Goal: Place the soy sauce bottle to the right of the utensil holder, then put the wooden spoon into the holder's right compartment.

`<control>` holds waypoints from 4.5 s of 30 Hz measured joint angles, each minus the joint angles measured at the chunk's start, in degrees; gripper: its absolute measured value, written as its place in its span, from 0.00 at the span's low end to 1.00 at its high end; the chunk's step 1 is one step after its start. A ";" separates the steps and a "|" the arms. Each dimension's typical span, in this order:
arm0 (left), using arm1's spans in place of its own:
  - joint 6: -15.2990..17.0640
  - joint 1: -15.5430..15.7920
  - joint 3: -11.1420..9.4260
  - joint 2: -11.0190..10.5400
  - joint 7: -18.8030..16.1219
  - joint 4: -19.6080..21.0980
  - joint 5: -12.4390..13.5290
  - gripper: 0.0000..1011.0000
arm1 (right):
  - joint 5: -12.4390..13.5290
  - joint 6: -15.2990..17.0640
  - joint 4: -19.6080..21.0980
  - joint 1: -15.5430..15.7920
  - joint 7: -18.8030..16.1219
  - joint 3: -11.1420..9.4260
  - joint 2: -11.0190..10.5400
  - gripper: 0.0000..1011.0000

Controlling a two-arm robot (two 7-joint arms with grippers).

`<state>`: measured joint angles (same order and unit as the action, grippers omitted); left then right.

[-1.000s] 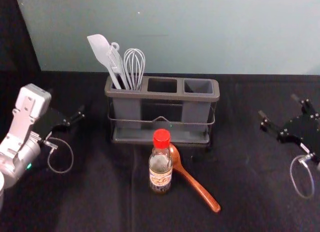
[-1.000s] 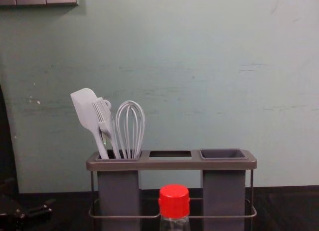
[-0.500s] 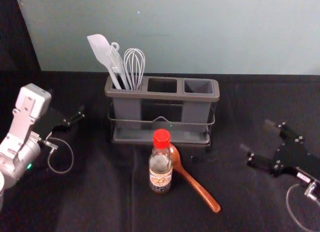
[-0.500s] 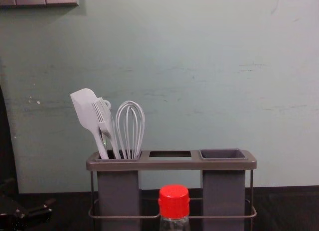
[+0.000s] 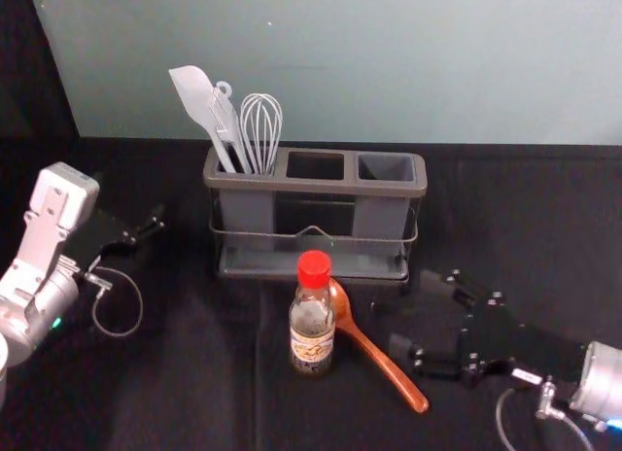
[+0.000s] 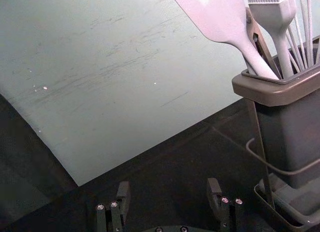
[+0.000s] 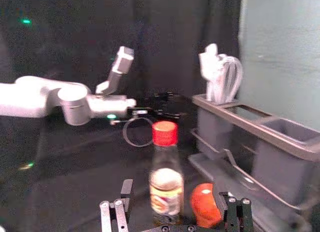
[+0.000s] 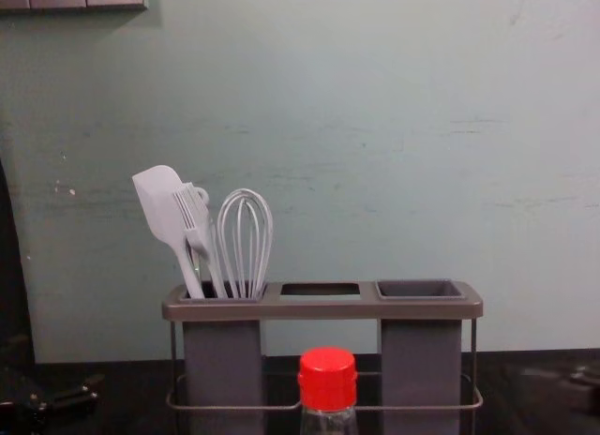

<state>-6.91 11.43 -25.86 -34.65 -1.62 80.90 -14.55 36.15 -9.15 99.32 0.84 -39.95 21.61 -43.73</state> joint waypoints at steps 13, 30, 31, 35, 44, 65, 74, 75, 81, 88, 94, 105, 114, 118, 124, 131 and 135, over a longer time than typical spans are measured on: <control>0.00 0.00 0.00 0.00 0.00 0.00 0.00 0.99 | -3.96 3.86 -1.19 -7.14 -1.53 5.46 4.45 0.99; 0.00 0.00 0.00 0.00 0.00 0.00 0.00 0.99 | -6.08 7.20 -5.52 -14.94 -1.07 10.26 9.47 0.99; 0.00 0.00 0.00 0.00 0.00 0.00 0.00 0.99 | -6.16 7.34 -6.02 -15.45 -0.79 10.50 9.94 0.99; 0.00 0.00 0.00 0.00 0.00 0.00 0.00 0.99 | -6.50 7.56 -7.36 -16.58 -0.19 11.11 11.04 0.99; 0.00 0.00 0.00 0.00 0.00 0.00 0.00 0.99 | -7.61 7.75 -9.94 -18.47 0.90 12.27 13.20 0.99; 0.00 0.00 0.00 0.00 0.00 0.00 0.00 0.99 | -8.13 7.66 -10.69 -18.98 1.42 12.62 13.96 0.85; 0.00 0.00 0.00 0.00 0.00 0.00 0.00 0.99 | -8.06 7.60 -10.61 -18.93 1.32 12.57 13.91 0.57; 0.00 0.00 0.00 0.00 0.00 0.00 0.00 0.99 | -8.05 7.59 -10.60 -18.93 1.32 12.57 13.90 0.55; 0.00 0.00 0.00 0.00 0.00 0.00 0.00 0.99 | -8.02 7.59 -10.58 -18.90 1.29 12.54 13.88 0.39; 0.00 0.00 0.00 0.00 0.00 0.00 0.00 0.99 | -8.00 7.59 -10.54 -18.86 1.27 12.52 13.83 0.38; 0.00 0.00 0.00 0.00 0.00 0.00 0.00 0.99 | -7.30 7.34 -8.11 -17.53 1.57 11.44 12.82 0.38; 0.00 0.00 0.00 0.00 0.00 0.00 0.00 0.99 | -5.18 6.64 1.13 -11.80 3.97 6.35 6.98 0.38; 0.00 0.00 0.00 0.00 0.00 0.00 0.00 0.99 | -1.87 4.21 6.24 -3.55 6.41 -2.01 0.44 0.38; 0.00 0.00 0.00 0.00 0.00 0.00 0.00 0.99 | -0.65 2.90 6.54 0.72 7.93 -7.13 -1.96 0.38; 0.00 0.00 0.00 0.00 0.00 0.00 0.00 0.99 | -0.69 2.43 3.79 2.00 9.31 -10.73 -2.42 0.38; 0.00 0.00 0.00 0.00 0.00 0.00 0.00 0.99 | -2.49 3.16 -0.87 -1.25 9.67 -10.87 -0.45 0.38; 0.00 0.00 0.00 0.00 0.00 0.00 0.00 0.99 | -3.37 3.81 -3.60 -3.63 9.62 -10.21 1.24 0.38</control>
<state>-6.90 11.43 -25.86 -34.64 -1.62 80.90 -14.55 32.78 -5.34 95.72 -2.79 -30.34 11.40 -42.49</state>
